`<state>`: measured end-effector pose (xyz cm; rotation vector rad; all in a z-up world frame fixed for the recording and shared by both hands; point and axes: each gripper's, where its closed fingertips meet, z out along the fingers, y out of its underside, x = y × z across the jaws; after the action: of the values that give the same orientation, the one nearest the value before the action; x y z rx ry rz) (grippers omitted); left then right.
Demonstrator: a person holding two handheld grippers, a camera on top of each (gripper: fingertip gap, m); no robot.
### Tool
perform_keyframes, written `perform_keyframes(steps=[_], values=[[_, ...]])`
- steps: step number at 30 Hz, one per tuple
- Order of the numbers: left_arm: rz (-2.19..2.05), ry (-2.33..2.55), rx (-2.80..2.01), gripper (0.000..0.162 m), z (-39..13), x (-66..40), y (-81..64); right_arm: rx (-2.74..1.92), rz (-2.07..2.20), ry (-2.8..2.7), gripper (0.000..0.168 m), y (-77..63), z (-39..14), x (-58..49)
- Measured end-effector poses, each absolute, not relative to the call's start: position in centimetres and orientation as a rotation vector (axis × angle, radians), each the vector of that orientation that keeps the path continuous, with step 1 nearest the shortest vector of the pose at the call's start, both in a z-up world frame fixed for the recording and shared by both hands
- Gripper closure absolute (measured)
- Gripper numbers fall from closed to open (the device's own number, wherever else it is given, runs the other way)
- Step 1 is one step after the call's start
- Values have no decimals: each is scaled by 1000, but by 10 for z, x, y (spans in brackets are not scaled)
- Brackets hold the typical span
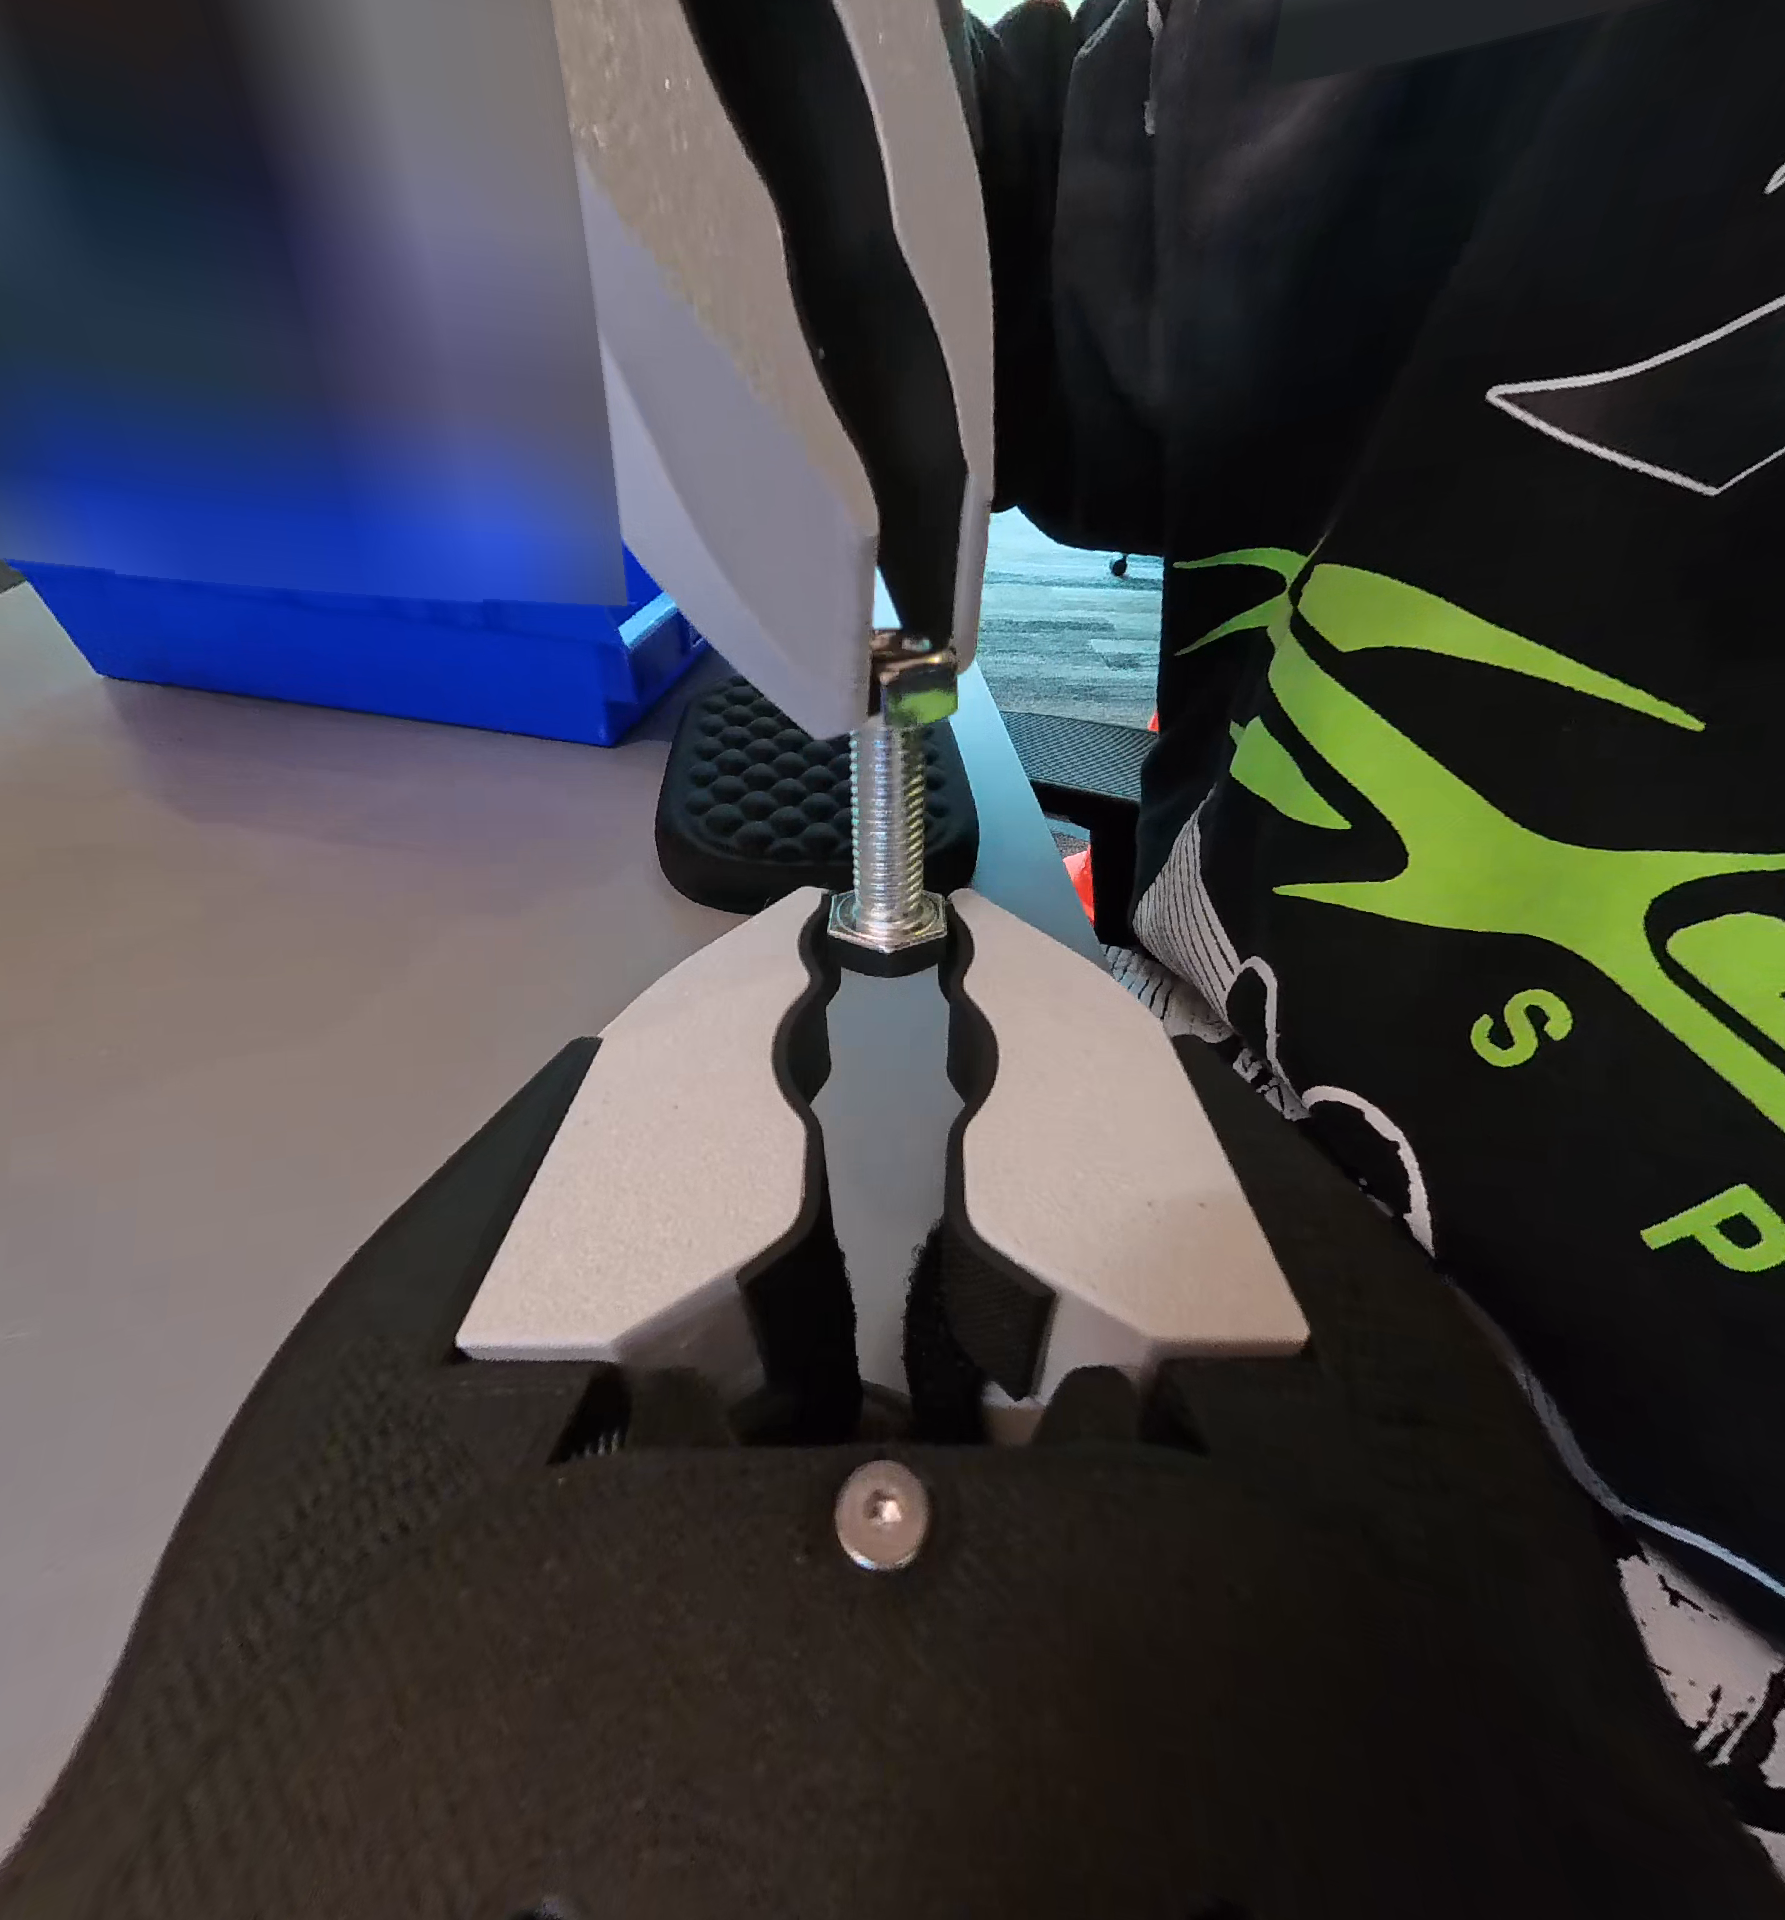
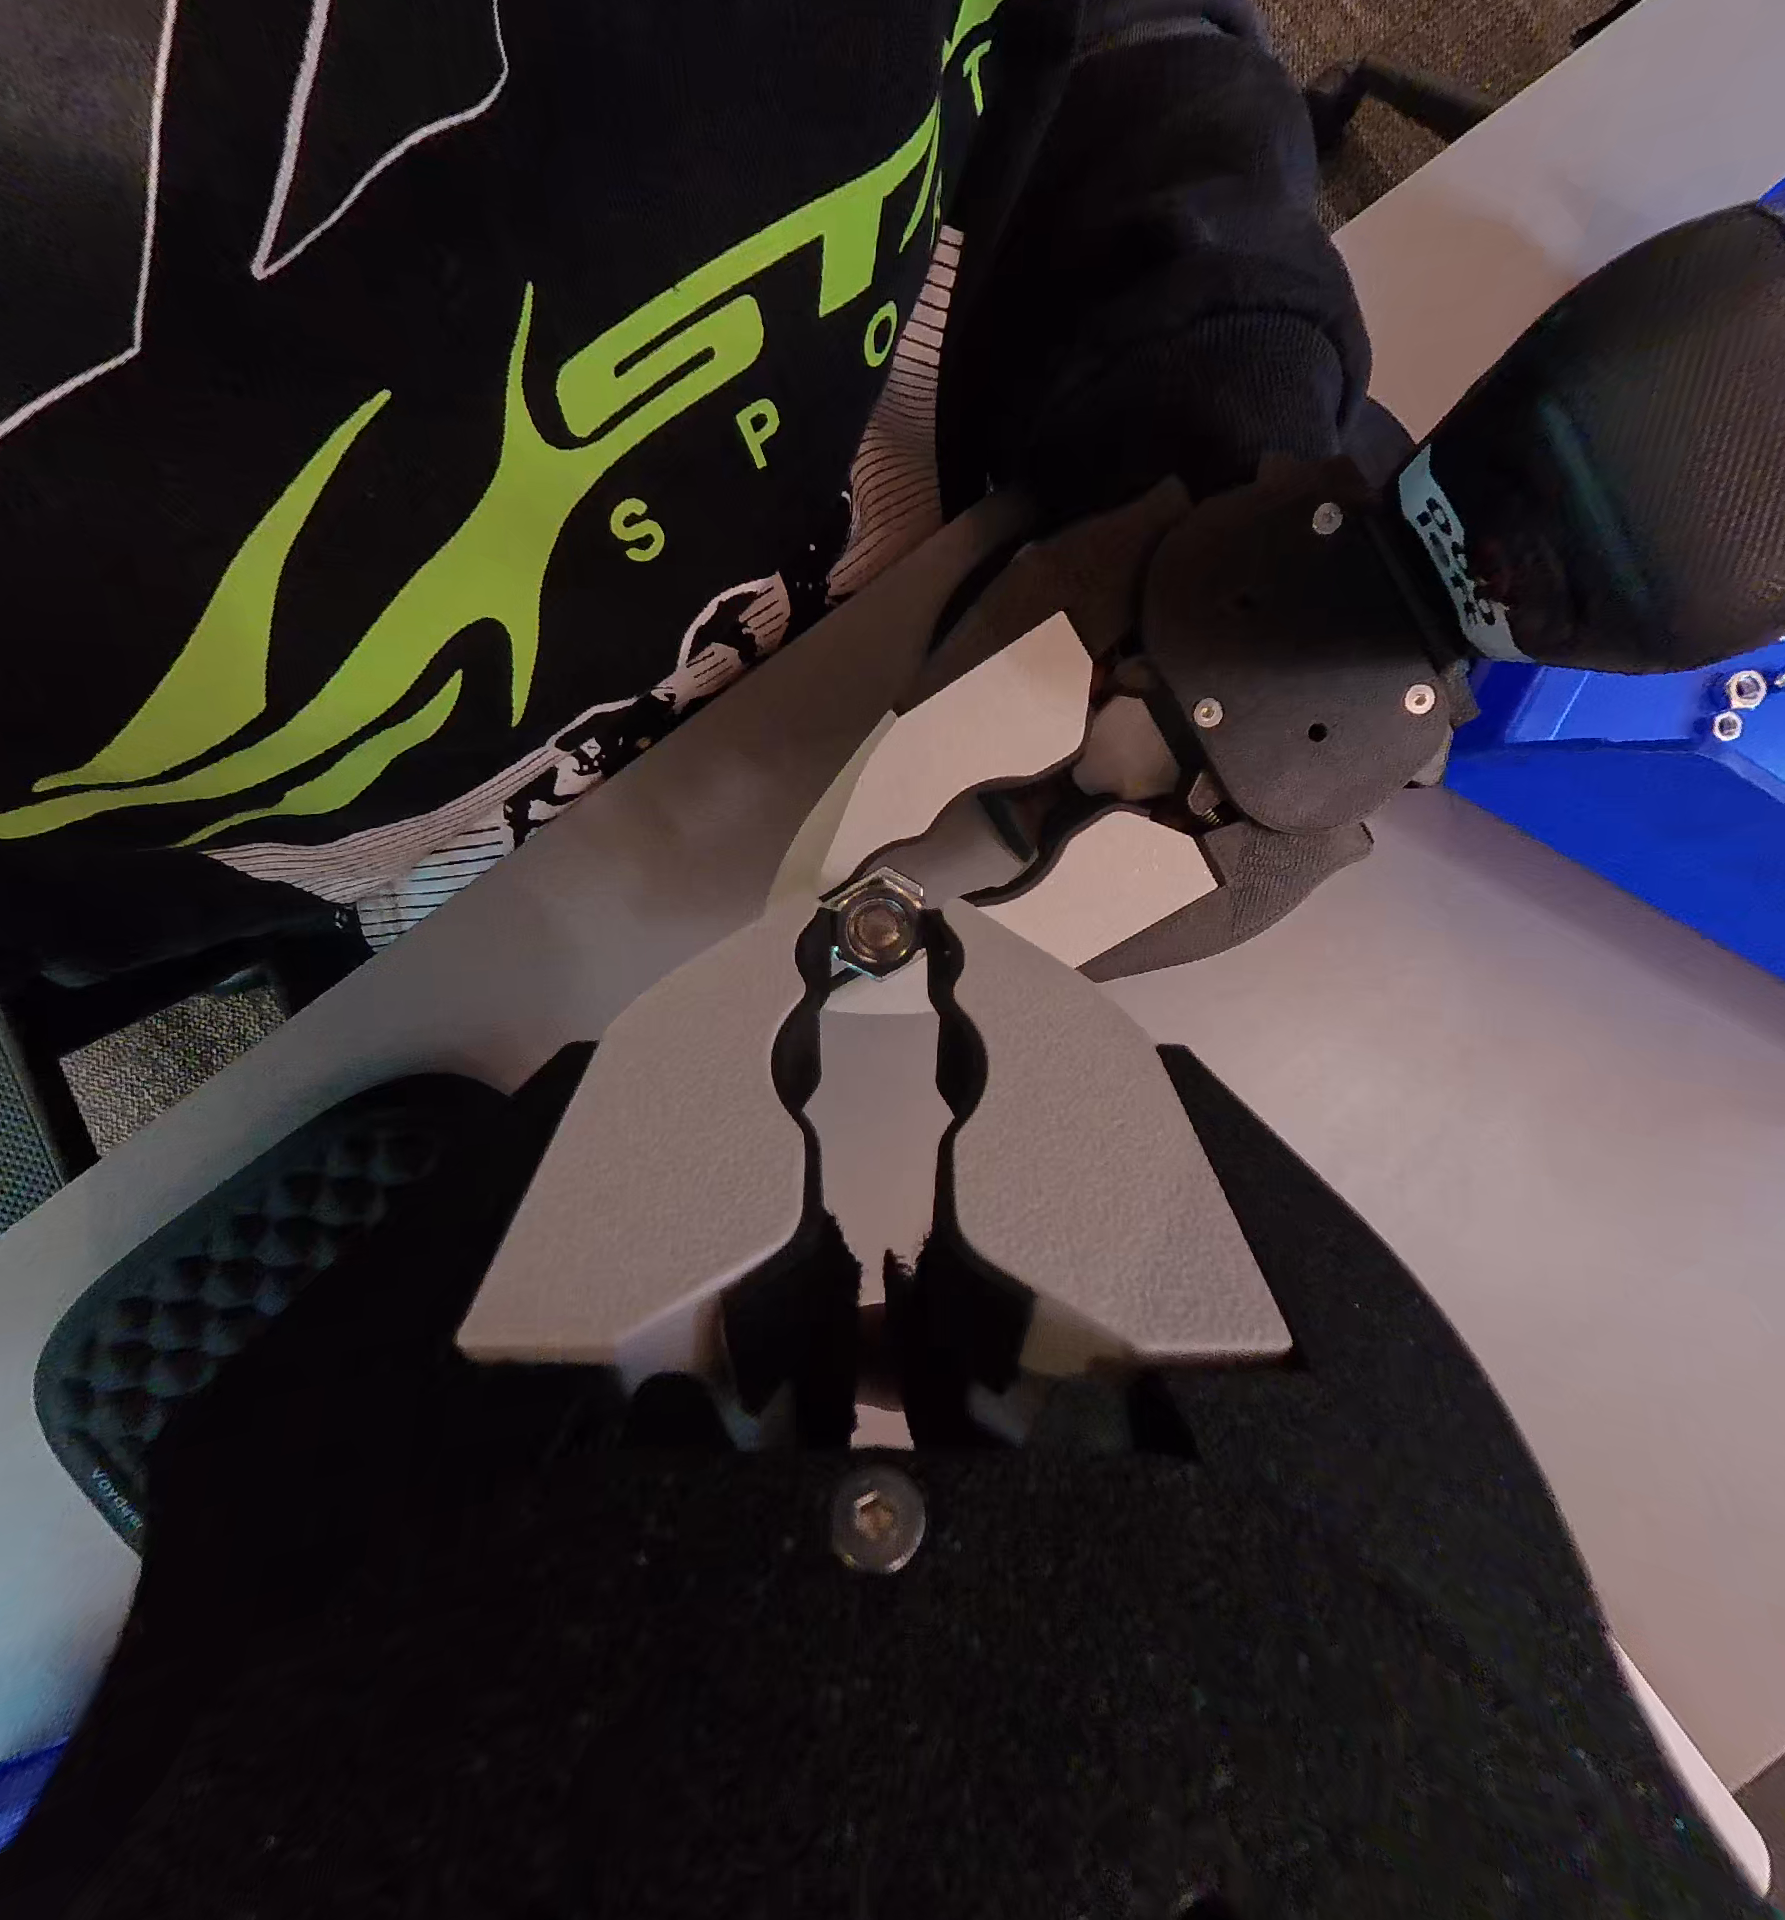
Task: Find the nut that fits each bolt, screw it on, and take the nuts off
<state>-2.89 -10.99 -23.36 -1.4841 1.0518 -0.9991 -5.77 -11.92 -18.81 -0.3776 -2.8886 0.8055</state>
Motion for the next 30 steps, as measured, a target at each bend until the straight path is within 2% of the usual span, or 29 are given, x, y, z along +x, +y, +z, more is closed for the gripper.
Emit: perform_keyframes(steps=[7,19,30], values=[[-990,1032,-1500,144,-234,-30,-107,-414,802,-2878,151,-116,-188,-60],[-898,928,-1569,144,-236,-35,-91,-796,700,-2821,151,-102,-191,-64],[-900,932,-1554,144,-235,-35,-93,-795,696,-2796,150,-104,-190,-65]])
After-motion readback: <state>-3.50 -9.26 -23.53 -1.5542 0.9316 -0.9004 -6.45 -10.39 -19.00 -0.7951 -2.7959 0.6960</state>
